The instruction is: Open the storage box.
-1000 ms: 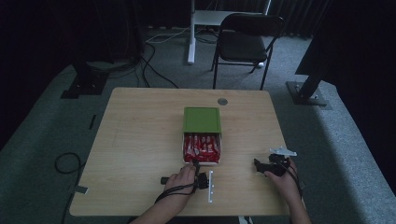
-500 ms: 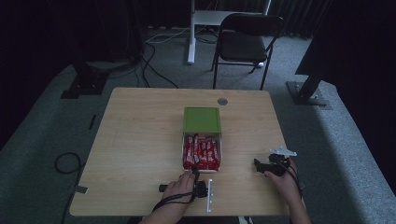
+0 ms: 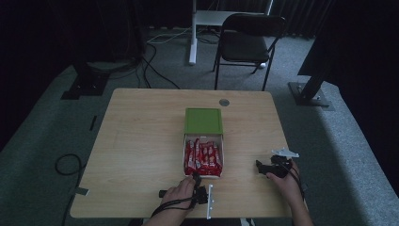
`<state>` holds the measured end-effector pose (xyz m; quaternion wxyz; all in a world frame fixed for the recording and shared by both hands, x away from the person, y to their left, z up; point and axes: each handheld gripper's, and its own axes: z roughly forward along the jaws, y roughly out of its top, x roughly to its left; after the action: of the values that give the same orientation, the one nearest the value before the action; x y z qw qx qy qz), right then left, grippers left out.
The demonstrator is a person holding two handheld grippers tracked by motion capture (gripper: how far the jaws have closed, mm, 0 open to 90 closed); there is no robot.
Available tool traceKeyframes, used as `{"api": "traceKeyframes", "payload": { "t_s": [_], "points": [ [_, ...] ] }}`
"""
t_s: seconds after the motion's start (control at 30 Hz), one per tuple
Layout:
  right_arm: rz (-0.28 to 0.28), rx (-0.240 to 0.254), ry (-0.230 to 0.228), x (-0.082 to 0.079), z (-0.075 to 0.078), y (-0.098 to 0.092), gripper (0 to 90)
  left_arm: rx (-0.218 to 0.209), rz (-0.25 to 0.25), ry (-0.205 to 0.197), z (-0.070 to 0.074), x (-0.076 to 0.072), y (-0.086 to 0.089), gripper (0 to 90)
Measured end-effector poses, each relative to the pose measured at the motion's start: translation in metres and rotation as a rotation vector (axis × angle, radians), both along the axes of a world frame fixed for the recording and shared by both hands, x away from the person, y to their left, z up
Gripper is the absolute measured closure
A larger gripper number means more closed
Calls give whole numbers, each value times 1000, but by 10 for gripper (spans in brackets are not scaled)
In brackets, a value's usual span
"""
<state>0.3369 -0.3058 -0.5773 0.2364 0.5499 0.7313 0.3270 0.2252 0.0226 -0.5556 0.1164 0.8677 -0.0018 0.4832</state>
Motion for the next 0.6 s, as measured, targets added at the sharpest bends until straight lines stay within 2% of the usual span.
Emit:
{"api": "traceKeyframes", "payload": {
  "t_s": [0.33, 0.43, 0.5, 0.57, 0.6],
  "points": [
    [0, 0, 0, 0, 0, 0, 109, -9, -11, 21, 2, -5, 1, 712],
    [0, 0, 0, 0, 0, 0, 109, -45, -10, 55, 5, -4, 2, 704],
    [0, 0, 0, 0, 0, 0, 109, -101, -23, 87, 9, -3, 4, 701],
    [0, 0, 0, 0, 0, 0, 109, -133, -48, 139, 15, -4, 6, 678],
    [0, 0, 0, 0, 0, 0, 109, -155, -45, 168, 18, -4, 7, 670]
  ]
}}
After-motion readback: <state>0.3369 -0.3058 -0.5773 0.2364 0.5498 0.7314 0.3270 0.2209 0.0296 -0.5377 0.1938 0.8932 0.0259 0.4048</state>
